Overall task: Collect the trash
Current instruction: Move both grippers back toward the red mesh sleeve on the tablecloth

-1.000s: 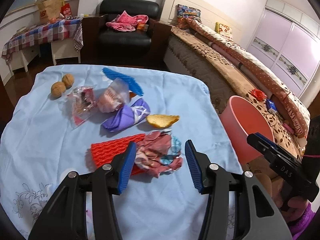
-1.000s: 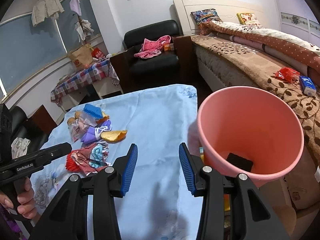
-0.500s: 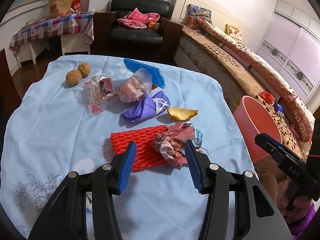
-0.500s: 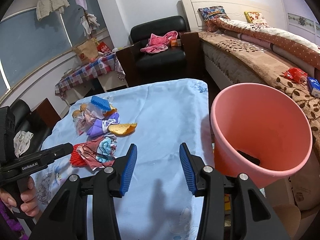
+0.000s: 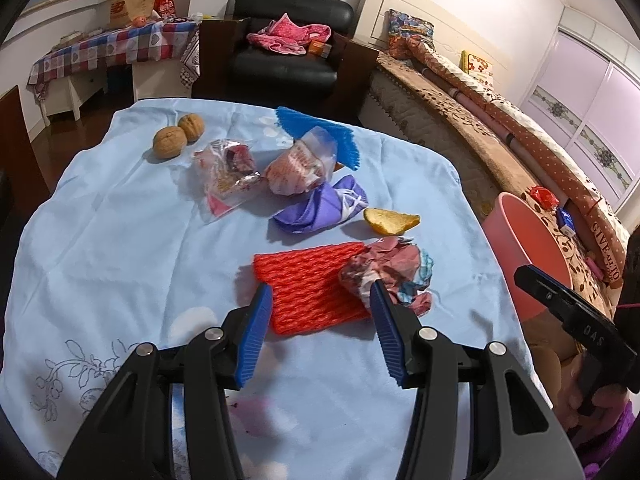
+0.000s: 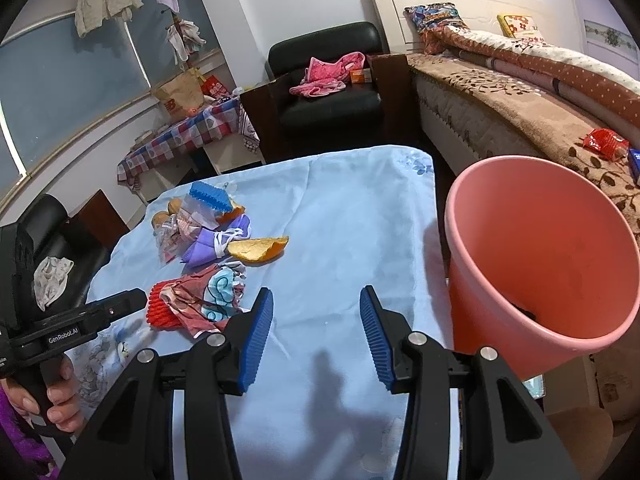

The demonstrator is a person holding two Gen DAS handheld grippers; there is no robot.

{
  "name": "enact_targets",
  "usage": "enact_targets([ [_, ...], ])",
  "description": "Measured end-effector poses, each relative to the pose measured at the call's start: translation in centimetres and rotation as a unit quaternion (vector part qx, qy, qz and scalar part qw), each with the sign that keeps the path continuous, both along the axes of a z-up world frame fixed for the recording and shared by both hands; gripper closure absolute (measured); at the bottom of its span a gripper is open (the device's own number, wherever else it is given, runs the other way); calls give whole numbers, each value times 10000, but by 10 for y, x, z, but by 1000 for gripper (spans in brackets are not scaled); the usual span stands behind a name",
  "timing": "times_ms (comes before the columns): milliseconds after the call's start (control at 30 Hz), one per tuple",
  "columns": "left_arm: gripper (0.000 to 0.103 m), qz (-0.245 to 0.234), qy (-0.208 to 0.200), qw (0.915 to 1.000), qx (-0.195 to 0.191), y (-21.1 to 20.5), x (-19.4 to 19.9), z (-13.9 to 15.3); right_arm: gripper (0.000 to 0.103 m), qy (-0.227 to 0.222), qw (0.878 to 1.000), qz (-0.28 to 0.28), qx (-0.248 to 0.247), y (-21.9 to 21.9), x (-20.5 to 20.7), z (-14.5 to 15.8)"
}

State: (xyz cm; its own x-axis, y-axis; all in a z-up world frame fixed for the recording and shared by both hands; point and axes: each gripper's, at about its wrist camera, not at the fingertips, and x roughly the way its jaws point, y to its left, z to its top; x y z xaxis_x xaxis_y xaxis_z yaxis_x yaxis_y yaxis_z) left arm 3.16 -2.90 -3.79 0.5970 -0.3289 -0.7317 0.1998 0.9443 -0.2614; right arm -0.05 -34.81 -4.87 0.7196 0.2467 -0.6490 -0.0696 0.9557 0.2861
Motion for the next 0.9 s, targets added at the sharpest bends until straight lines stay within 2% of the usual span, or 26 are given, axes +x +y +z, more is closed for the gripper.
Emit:
enact_targets([
  [333, 52, -66, -45, 10000, 47, 12, 0, -4, 56, 74, 9993, 371, 5, 21, 7, -7],
  [567, 52, -53, -225, 9997, 66, 19, 13, 6, 44, 47, 9952, 971, 148, 49, 21, -3],
  [733, 52, -66, -404, 9992, 31, 17, 24, 17, 43, 184, 9915, 1273, 200, 69, 39, -7],
  [900, 52, -228, -575, 9981, 63, 7, 42, 23, 43, 413, 9901, 1331, 162, 79, 54, -18],
])
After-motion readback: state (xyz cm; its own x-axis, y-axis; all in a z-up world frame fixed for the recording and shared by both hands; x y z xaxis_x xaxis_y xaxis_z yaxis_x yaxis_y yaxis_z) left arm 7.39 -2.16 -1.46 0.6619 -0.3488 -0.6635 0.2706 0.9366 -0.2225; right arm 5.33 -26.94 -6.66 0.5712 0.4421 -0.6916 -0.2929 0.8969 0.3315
